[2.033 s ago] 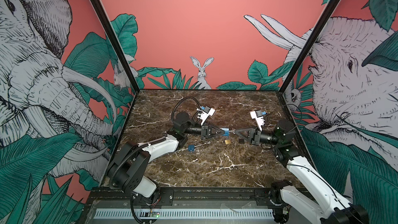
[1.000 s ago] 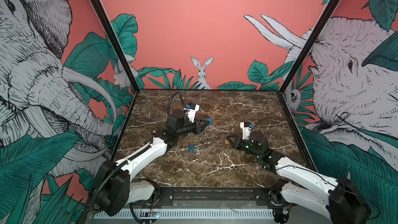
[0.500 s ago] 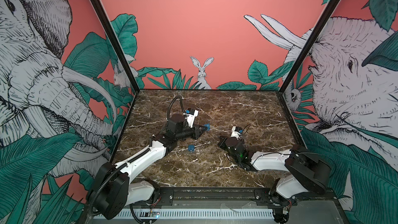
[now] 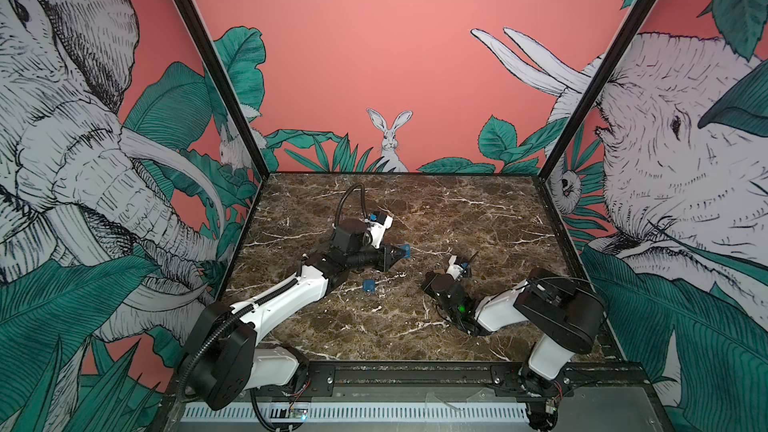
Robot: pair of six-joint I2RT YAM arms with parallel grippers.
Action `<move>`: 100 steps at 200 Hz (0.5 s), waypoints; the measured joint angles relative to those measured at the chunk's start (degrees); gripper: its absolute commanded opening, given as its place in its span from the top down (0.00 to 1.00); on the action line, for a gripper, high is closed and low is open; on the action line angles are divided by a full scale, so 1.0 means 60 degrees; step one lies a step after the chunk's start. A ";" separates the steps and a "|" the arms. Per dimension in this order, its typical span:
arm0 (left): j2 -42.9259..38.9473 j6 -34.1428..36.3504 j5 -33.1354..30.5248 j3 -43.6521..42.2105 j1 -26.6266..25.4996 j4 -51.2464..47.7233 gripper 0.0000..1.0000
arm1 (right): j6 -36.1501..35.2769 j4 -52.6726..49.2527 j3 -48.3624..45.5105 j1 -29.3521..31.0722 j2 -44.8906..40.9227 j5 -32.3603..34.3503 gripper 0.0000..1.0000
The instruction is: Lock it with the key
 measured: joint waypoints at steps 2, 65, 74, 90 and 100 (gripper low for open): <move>0.0015 0.0022 -0.0033 0.0040 -0.0051 -0.0036 1.00 | 0.0018 0.0000 0.0000 0.0004 0.0000 0.0000 0.96; 0.0517 0.0980 -0.0918 0.0667 -0.0790 -0.1129 1.00 | 0.0280 -0.0310 -0.0095 0.0066 -0.0408 -0.0146 0.72; 0.0703 0.1177 -0.0987 0.0940 -0.0790 -0.1446 1.00 | 0.0262 -0.0324 -0.0193 0.0066 -0.0521 -0.0186 0.72; 0.1089 0.1767 -0.1093 0.1574 -0.0790 -0.2175 1.00 | 0.0102 -0.0623 -0.0310 0.0066 -0.0954 -0.0357 0.72; 0.1366 0.2255 -0.1231 0.2000 -0.0790 -0.2623 1.00 | -0.0146 -0.1002 -0.0299 0.0066 -0.1410 -0.0481 0.72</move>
